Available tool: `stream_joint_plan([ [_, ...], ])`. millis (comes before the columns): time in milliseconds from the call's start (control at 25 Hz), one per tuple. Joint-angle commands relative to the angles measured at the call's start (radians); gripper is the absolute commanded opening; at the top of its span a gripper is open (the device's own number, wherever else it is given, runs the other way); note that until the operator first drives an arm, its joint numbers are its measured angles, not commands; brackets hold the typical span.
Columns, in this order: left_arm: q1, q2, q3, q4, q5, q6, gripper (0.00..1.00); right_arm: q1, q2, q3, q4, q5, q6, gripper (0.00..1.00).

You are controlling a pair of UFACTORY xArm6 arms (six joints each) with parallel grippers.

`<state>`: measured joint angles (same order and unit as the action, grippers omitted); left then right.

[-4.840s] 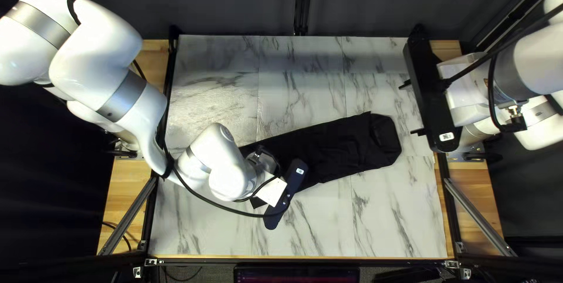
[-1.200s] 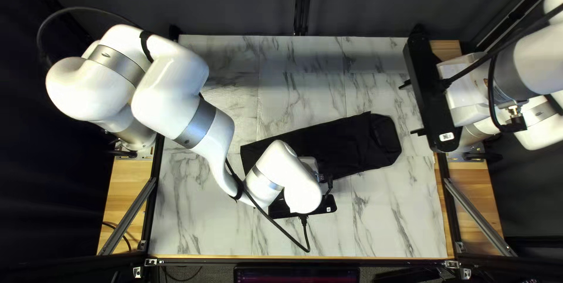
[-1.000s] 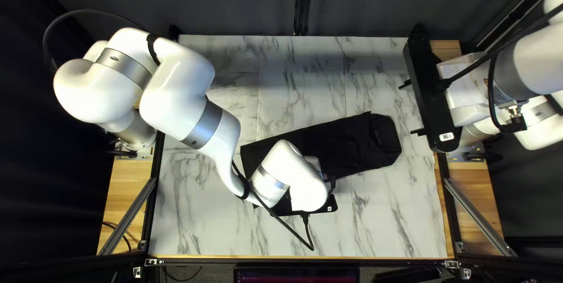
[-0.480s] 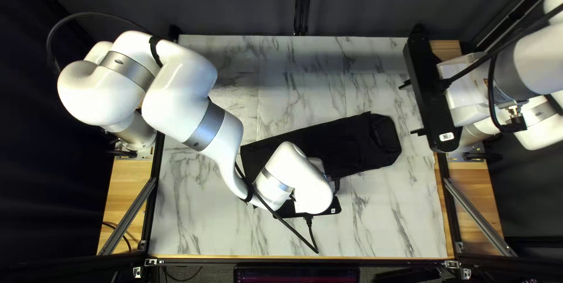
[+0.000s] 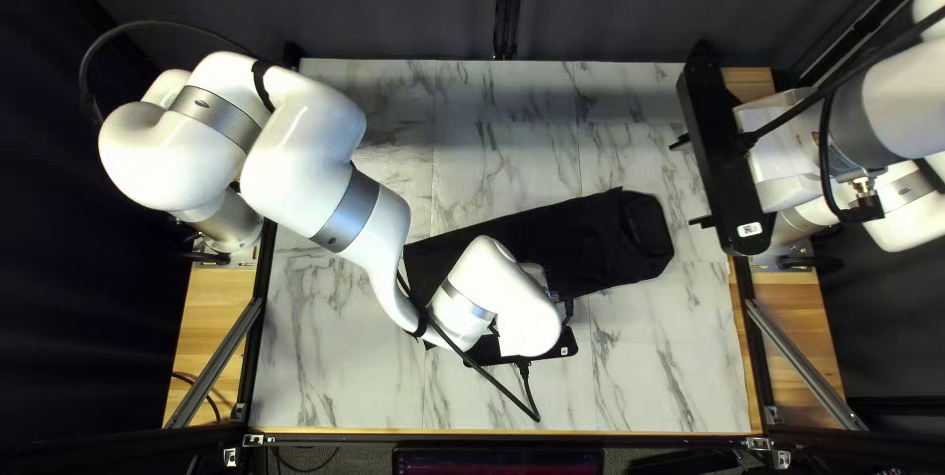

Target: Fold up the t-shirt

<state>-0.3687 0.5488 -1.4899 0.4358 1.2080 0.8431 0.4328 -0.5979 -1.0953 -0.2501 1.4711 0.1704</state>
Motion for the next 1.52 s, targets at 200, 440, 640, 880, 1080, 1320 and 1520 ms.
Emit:
stream_joint_plan([
  [200, -0.003, -0.008, 0.011, 0.000, 0.010, -0.015, 0.81, 0.000, 0.000, 0.000, 0.000, 0.000, 0.000, 1.00],
  [440, -0.007, -0.011, 0.019, -0.003, 0.011, -0.019, 0.56, 0.000, 0.000, 0.000, 0.000, 0.000, 0.000, 1.00],
  [640, 0.003, -0.010, 0.042, -0.007, -0.001, -0.005, 0.14, 0.000, 0.000, 0.000, 0.000, 0.000, 0.000, 1.00],
  [880, 0.003, -0.006, 0.035, -0.011, 0.010, 0.002, 0.08, 0.000, 0.000, 0.000, 0.000, 0.000, 0.000, 1.00],
  [1080, -0.001, 0.006, 0.006, -0.010, 0.027, 0.008, 0.08, 0.000, 0.000, 0.000, 0.000, 0.000, 0.000, 1.00],
  [1320, 0.004, 0.024, -0.044, -0.004, 0.042, 0.018, 0.08, 0.000, 0.000, 0.000, 0.000, 0.000, 0.000, 1.00],
  [1520, 0.027, 0.038, -0.069, 0.001, 0.028, 0.026, 0.07, 0.000, 0.000, 0.000, 0.000, 0.000, 0.000, 1.00],
])
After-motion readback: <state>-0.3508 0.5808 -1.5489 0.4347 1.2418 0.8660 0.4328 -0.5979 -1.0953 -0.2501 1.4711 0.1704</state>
